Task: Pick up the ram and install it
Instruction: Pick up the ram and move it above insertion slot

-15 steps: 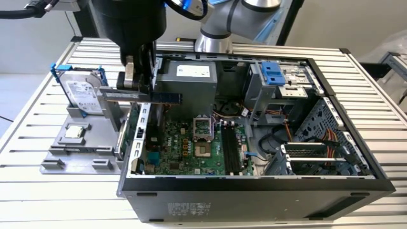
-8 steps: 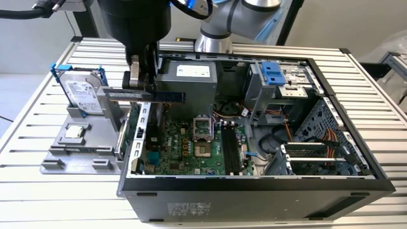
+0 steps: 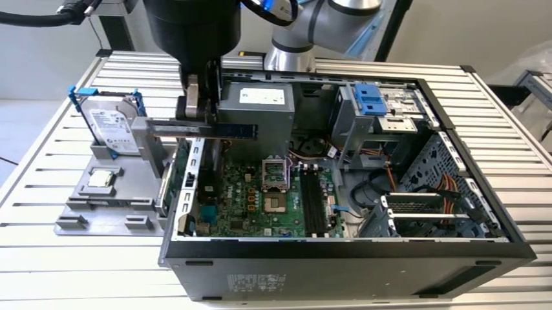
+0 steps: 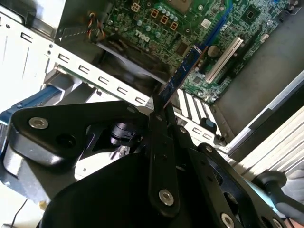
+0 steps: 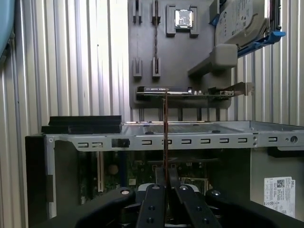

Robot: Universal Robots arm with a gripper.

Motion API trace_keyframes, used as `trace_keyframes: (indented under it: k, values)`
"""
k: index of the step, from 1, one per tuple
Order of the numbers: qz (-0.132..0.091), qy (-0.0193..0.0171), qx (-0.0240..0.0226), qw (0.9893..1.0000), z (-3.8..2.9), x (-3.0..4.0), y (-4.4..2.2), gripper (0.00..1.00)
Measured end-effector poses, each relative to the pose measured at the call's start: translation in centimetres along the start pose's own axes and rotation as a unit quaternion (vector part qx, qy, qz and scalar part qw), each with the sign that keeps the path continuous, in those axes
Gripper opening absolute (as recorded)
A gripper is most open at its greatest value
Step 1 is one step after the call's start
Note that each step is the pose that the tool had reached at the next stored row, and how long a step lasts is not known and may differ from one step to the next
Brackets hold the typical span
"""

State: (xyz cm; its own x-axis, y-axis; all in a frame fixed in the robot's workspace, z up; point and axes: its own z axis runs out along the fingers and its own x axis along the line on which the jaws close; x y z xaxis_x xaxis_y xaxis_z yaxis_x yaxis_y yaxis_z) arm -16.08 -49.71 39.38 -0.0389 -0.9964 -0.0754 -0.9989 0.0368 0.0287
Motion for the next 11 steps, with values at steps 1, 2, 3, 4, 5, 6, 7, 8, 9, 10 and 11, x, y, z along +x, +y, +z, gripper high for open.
trace_keyframes:
  k: [1, 2, 3, 4, 5, 6, 7, 8, 9, 10, 11]
  values:
    - [-0.001, 0.0000, 0.0000, 1.0000, 0.00, -0.01, -0.09, 0.00]
    - [-0.001, 0.0000, -0.0001, 1.0000, 0.00, -0.02, -0.18, 0.00]
    - [-0.001, 0.0000, -0.0001, 1.0000, 0.00, -0.02, -0.24, 0.00]
    - [-0.002, 0.0000, -0.0002, 1.0000, 0.00, -0.03, -0.32, 0.00]
    - [-0.002, 0.0001, -0.0002, 1.0000, -0.01, -0.04, -0.39, 0.00]
    - [-0.003, 0.0001, -0.0002, 1.0000, -0.01, -0.05, -0.47, 0.00]
    - [-0.003, 0.0001, -0.0003, 1.0000, -0.01, -0.06, -0.56, 0.00]
    - [-0.004, 0.0001, -0.0003, 1.0000, -0.01, -0.07, -0.65, 0.00]
    - [-0.004, 0.0001, -0.0003, 1.0000, -0.01, -0.08, -0.74, 0.00]
    - [-0.005, 0.0001, -0.0004, 1.0000, -0.02, -0.10, -0.84, 0.00]
    - [-0.005, 0.0002, -0.0004, 1.0000, -0.02, -0.11, -0.96, 0.00]
